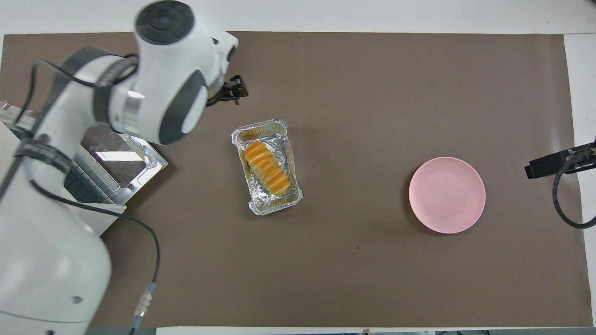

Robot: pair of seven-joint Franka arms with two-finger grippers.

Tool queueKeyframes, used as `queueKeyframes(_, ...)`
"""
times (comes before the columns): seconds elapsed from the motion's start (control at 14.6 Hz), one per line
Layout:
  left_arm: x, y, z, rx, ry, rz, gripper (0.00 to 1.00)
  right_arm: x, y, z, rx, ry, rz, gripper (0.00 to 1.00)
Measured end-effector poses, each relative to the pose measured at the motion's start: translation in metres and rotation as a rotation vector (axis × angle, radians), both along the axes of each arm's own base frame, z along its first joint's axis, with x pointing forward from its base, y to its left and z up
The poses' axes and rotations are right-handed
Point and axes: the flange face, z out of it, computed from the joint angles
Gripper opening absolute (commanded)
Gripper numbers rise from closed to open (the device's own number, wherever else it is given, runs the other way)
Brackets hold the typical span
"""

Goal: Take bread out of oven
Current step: 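Release the tray on the table and withdraw the left gripper, then reach the right gripper to the foil tray and grasp its edge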

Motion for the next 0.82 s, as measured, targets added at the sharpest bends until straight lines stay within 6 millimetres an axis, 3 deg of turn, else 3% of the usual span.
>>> queueKeyframes(0.14,-0.011,0.091,0.059,-0.013,0.032,0.009,1.00,-0.001,0.000,-0.001,0.000,0.008,0.001,1.00)
queueKeyframes(0.27,-0.033,0.148,0.092,-0.025,0.075,-0.013,1.00,-0.002,0.003,-0.002,0.002,0.018,0.004,1.00)
queueKeyframes(0.41,-0.056,0.182,0.103,-0.041,0.114,-0.052,1.00,0.000,0.014,-0.004,0.004,0.003,0.025,1.00)
queueKeyframes(0.55,-0.076,0.203,0.106,-0.055,0.147,-0.075,1.00,0.007,0.043,-0.015,0.002,-0.040,0.041,1.00)
queueKeyframes(0.82,-0.102,0.222,0.099,-0.077,0.187,-0.109,1.00,0.021,0.140,-0.068,0.002,-0.060,0.038,1.00)
